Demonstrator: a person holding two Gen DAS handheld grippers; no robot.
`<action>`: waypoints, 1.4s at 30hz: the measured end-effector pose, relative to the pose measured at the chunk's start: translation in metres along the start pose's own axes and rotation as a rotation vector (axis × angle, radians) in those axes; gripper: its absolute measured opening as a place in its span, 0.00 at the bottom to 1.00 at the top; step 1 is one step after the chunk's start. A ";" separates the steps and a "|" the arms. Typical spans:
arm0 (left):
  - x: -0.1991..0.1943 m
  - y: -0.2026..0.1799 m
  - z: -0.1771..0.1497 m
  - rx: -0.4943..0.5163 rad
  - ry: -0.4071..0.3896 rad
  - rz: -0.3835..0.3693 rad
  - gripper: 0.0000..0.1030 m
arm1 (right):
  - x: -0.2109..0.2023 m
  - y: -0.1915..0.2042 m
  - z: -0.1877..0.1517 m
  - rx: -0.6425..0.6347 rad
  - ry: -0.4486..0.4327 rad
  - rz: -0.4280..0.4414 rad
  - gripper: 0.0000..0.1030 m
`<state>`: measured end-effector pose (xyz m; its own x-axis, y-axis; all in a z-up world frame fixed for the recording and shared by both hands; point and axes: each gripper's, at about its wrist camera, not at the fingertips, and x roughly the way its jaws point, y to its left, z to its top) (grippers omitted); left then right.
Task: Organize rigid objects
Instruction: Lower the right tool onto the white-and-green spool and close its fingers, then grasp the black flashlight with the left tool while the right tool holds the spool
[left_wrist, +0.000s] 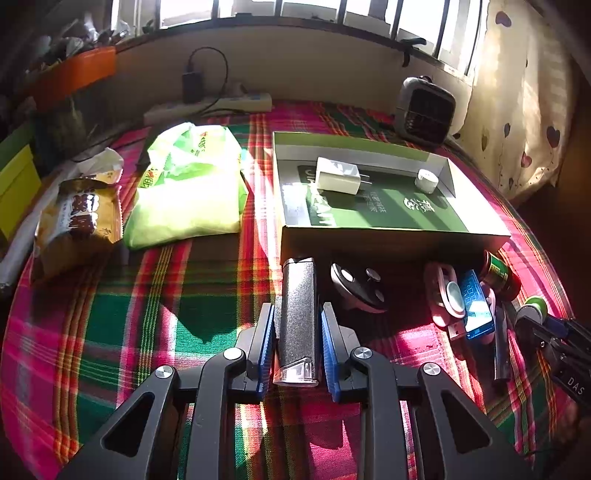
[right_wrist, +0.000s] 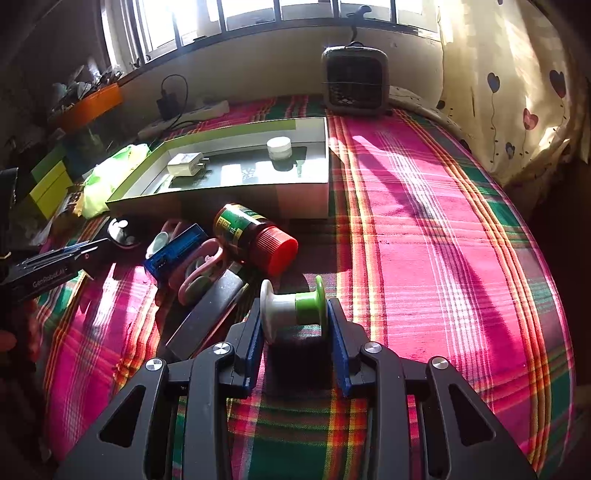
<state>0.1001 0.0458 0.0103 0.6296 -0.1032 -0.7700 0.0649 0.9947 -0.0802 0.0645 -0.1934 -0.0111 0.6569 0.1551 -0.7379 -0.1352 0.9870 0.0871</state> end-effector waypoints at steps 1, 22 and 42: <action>0.000 0.000 0.000 0.001 0.000 0.002 0.22 | 0.000 0.000 0.000 -0.002 -0.001 0.002 0.33; -0.016 0.001 -0.010 -0.008 -0.029 0.001 0.22 | -0.011 0.005 0.002 -0.013 -0.037 0.029 0.33; -0.036 0.002 -0.009 -0.014 -0.061 -0.010 0.22 | -0.024 0.011 0.012 -0.021 -0.088 0.051 0.33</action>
<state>0.0706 0.0519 0.0323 0.6753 -0.1124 -0.7289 0.0609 0.9934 -0.0967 0.0559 -0.1858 0.0156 0.7112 0.2095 -0.6711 -0.1853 0.9767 0.1085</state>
